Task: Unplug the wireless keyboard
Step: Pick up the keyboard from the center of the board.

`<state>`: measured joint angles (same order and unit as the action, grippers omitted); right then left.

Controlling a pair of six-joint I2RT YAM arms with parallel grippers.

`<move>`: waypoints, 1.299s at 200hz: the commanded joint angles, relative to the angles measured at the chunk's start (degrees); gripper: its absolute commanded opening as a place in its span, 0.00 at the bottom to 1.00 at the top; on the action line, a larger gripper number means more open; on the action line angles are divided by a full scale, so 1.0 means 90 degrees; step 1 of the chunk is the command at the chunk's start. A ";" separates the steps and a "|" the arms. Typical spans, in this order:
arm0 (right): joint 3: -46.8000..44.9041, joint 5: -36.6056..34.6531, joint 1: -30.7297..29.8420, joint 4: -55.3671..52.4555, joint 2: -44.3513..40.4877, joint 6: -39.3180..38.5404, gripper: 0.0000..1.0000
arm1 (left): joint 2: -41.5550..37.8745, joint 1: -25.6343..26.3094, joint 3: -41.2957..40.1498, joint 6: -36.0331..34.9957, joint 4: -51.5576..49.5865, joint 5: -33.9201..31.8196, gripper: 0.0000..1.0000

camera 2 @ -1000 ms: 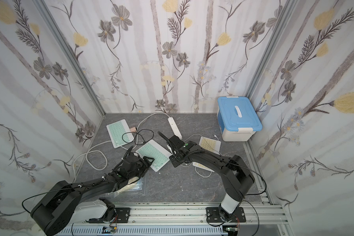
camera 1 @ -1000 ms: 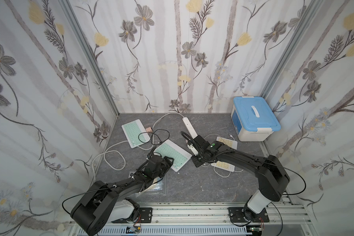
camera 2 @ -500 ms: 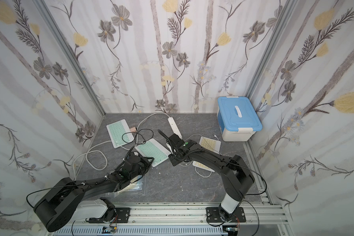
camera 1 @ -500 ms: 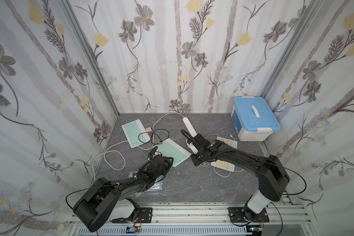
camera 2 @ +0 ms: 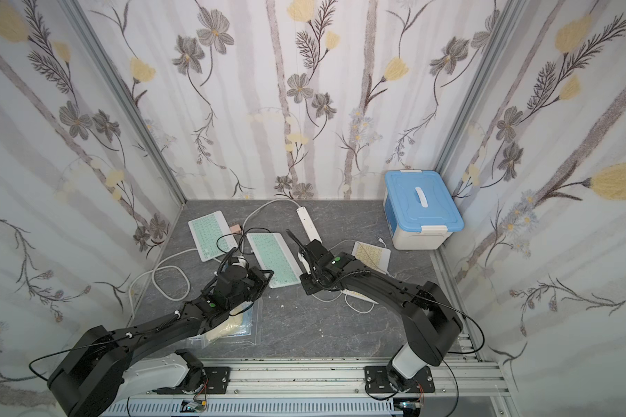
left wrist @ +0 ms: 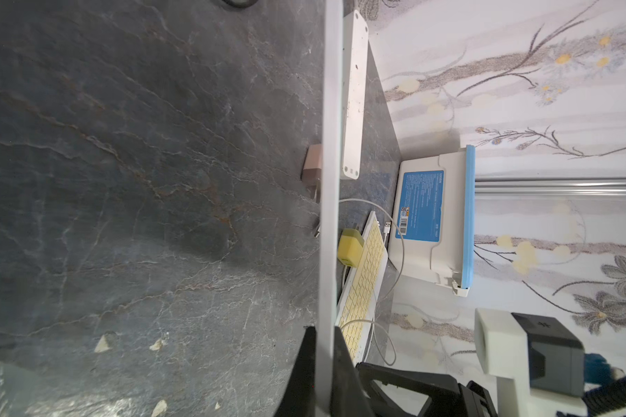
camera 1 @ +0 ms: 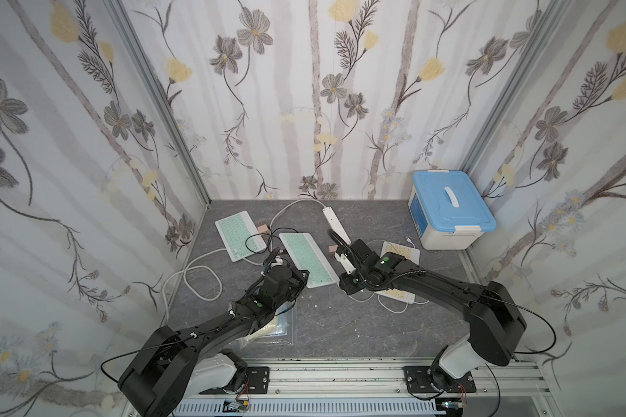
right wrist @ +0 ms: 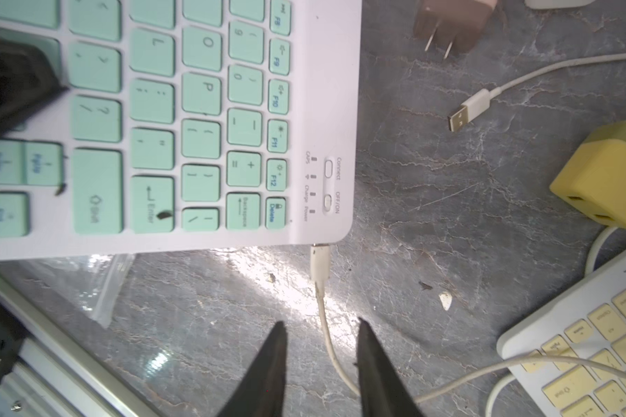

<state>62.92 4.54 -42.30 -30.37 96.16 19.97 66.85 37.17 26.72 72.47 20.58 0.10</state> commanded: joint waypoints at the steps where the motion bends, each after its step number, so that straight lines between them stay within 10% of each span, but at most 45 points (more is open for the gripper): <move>1: -0.0395 0.0575 0.0404 0.0836 -0.0695 0.0378 0.52 | -0.0193 -0.0056 0.0247 -0.0557 0.0275 0.0054 0.00; 58: -0.1659 0.3679 0.2127 0.3408 -0.2027 0.1513 0.73 | -0.0730 -0.0293 0.1011 -0.1142 -0.0297 0.0715 0.00; 102: -0.1871 0.5029 0.2582 0.5462 -0.1910 0.2590 0.69 | -0.0703 -0.0702 0.1592 -0.1156 -0.0224 0.1664 0.00; 260: -0.1653 0.5971 0.2622 0.9037 -0.0326 0.5233 0.56 | -0.0128 -0.0839 0.2068 -0.0568 0.0880 0.2603 0.00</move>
<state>46.37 56.82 -18.72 40.32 90.63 60.38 65.84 29.63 44.91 66.24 21.67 21.15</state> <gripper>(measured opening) 0.581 0.086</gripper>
